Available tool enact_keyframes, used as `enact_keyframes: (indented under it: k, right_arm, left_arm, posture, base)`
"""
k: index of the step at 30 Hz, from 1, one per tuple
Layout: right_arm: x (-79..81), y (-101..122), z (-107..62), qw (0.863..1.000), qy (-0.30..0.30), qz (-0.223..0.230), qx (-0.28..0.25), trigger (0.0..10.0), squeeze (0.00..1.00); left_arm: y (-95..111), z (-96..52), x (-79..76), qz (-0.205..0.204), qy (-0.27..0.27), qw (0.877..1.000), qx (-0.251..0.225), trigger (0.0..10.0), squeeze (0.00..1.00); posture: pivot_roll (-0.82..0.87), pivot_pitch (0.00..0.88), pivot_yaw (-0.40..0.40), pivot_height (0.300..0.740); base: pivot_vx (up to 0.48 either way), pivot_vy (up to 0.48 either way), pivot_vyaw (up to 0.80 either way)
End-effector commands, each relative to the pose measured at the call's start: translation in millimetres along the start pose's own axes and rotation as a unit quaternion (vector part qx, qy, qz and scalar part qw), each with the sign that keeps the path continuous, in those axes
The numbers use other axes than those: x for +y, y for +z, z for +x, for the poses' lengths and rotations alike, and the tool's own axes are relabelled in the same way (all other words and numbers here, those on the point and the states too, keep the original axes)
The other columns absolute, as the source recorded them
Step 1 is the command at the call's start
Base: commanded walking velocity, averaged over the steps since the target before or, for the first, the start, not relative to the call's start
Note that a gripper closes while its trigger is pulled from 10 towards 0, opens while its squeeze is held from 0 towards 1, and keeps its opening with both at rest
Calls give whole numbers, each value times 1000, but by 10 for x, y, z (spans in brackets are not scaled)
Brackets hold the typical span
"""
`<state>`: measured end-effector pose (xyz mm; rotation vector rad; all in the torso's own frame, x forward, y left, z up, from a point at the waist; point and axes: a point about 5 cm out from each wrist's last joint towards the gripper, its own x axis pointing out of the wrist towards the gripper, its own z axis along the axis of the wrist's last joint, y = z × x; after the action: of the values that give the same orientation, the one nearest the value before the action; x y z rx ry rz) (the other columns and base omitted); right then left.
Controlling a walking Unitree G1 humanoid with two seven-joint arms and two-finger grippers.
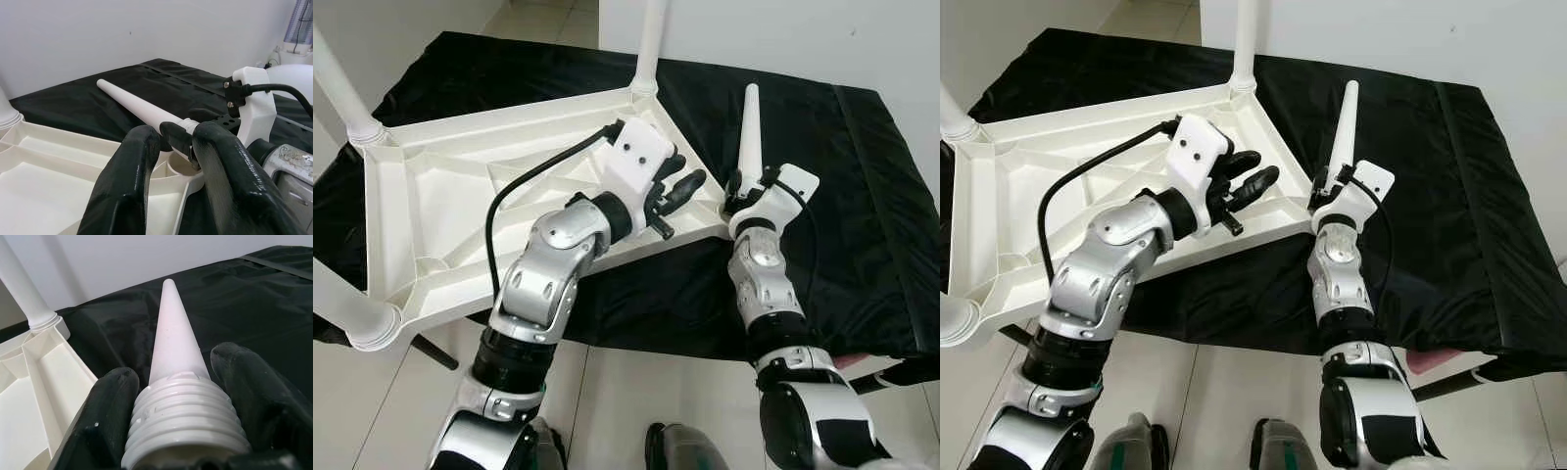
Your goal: Building children table
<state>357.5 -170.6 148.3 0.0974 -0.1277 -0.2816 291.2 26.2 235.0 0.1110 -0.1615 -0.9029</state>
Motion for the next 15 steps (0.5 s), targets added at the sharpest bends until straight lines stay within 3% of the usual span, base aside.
enact_keyframes:
  k: [1, 6, 9, 15]
  right_arm:
    - [-88, -51, -21, 1000, -9, 6, 14, 10000, 0]
    - [-69, -95, -57, 999, 13, 17, 29, 10000, 0]
    - [33, -277, -149, 996, 53, 9, 77, 10000, 0]
    - [23, -364, -177, 994, 46, 13, 100, 10000, 0]
  left_arm:
    - [7, 37, 20, 8, 30, 1000, 1, 10000, 0]
    - [19, 67, 28, 7, 27, 1000, -2, 10000, 0]
    - [41, 112, 28, 8, 23, 1000, -8, 10000, 0]
    - [58, 128, 22, 10, 21, 1000, -12, 10000, 0]
  posture:
    - [-57, 57, 1, 740]
    - [-67, 53, 4, 740]
    - [-68, 52, 3, 740]
    - [-64, 50, 0, 740]
  base:
    - [0, 0, 0]
    - [0, 0, 0]
    - [0, 0, 0]
    - [0, 0, 0]
